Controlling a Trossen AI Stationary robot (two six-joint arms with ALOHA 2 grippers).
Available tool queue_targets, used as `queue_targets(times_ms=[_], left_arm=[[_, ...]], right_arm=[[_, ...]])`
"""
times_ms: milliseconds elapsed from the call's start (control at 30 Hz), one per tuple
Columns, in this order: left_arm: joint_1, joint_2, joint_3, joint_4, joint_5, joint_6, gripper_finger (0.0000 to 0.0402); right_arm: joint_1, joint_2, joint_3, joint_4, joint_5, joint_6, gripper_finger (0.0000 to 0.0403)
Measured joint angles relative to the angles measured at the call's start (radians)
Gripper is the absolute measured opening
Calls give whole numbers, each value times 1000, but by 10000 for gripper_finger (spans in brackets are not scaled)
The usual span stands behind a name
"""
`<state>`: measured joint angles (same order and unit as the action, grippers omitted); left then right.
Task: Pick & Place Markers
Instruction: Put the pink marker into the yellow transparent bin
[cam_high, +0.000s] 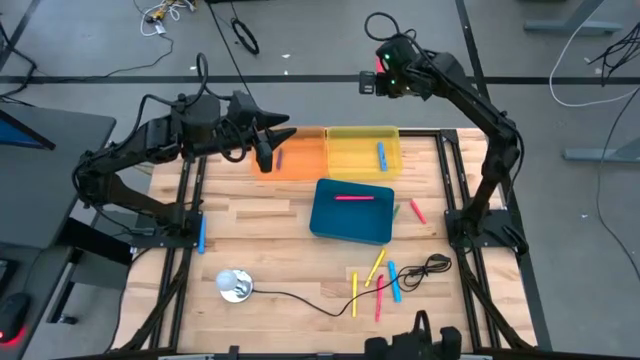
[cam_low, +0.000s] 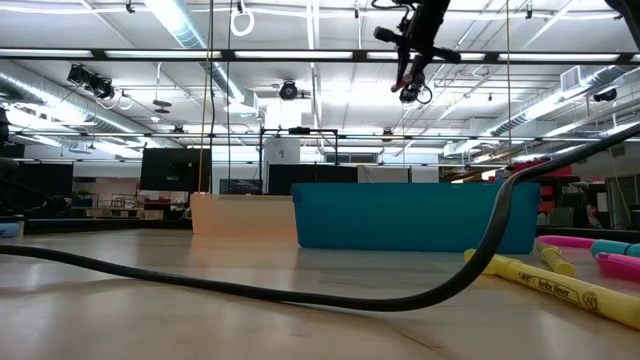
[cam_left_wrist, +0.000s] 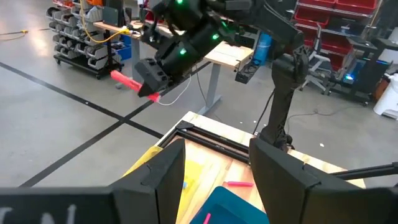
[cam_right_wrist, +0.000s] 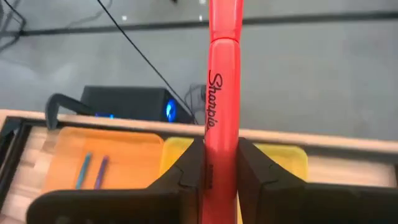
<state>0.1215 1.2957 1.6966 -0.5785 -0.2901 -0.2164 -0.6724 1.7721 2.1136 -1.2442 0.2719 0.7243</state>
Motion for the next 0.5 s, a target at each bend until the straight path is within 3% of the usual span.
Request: queue_targets(times_ms=[100, 500], left_arm=[[0, 0, 0, 0, 0, 1, 186], [0, 0, 0, -2, 0, 3, 186]], right_arm=[[-18, 13, 0, -49, -46, 21, 50], [-11, 124, 0, -153, -45, 29, 50]])
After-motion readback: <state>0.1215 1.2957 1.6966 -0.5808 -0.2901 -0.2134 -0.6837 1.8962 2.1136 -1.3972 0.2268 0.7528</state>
